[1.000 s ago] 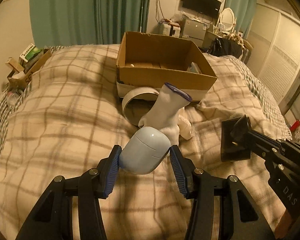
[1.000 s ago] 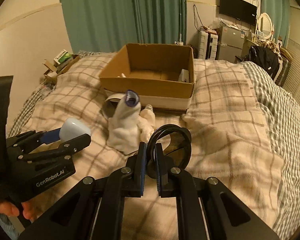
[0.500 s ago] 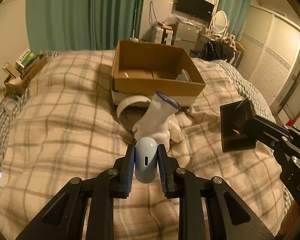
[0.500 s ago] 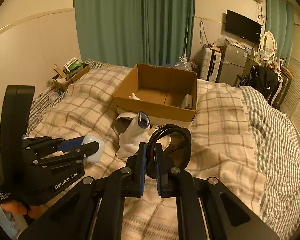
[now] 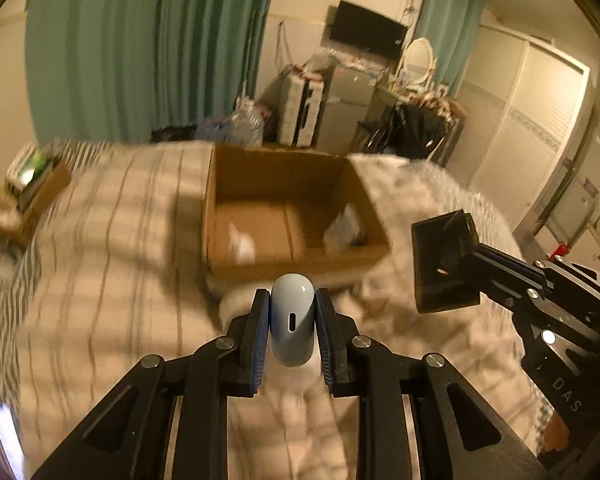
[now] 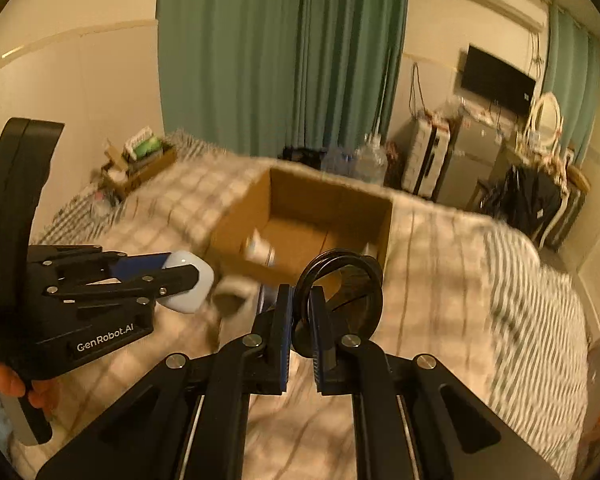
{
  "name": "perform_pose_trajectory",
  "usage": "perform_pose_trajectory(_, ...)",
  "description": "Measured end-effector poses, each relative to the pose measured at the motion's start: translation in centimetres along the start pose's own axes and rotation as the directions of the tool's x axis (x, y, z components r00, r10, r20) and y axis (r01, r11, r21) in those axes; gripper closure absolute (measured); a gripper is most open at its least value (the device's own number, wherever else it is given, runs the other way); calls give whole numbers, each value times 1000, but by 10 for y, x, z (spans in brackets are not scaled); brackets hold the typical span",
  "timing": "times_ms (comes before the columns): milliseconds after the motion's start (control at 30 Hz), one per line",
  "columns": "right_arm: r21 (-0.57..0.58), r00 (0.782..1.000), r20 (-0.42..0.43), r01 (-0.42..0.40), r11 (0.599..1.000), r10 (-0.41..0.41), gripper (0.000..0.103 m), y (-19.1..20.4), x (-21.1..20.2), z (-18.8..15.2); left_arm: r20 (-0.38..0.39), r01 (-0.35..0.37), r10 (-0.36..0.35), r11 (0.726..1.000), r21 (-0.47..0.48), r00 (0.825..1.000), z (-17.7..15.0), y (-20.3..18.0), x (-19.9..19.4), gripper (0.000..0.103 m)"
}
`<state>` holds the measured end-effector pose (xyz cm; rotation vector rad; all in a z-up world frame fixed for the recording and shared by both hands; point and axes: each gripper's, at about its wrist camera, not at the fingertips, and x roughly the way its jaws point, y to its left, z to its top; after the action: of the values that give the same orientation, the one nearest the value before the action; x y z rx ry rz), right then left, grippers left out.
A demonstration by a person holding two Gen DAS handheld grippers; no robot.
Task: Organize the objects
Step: 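Lower the earbud case into the box while the right tool drops the headphones in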
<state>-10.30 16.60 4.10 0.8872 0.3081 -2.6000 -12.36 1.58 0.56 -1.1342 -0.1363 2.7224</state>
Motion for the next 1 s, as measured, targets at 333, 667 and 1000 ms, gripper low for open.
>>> perform_pose_trajectory(333,-28,999,42,28,999,-26,95,-27,69,80,60,-67,64,996,63,996,87,8,55,81)
perform_pose_trajectory(667,-12,995,-102,-5,1000,4,95,-45,186,64,-44,-114,118,990,77,992,77,30,156,81)
perform_pose_trajectory(1000,46,995,-86,48,998,-44,89,-60,175,62,-45,-113,117,990,88,992,68,24,144,76)
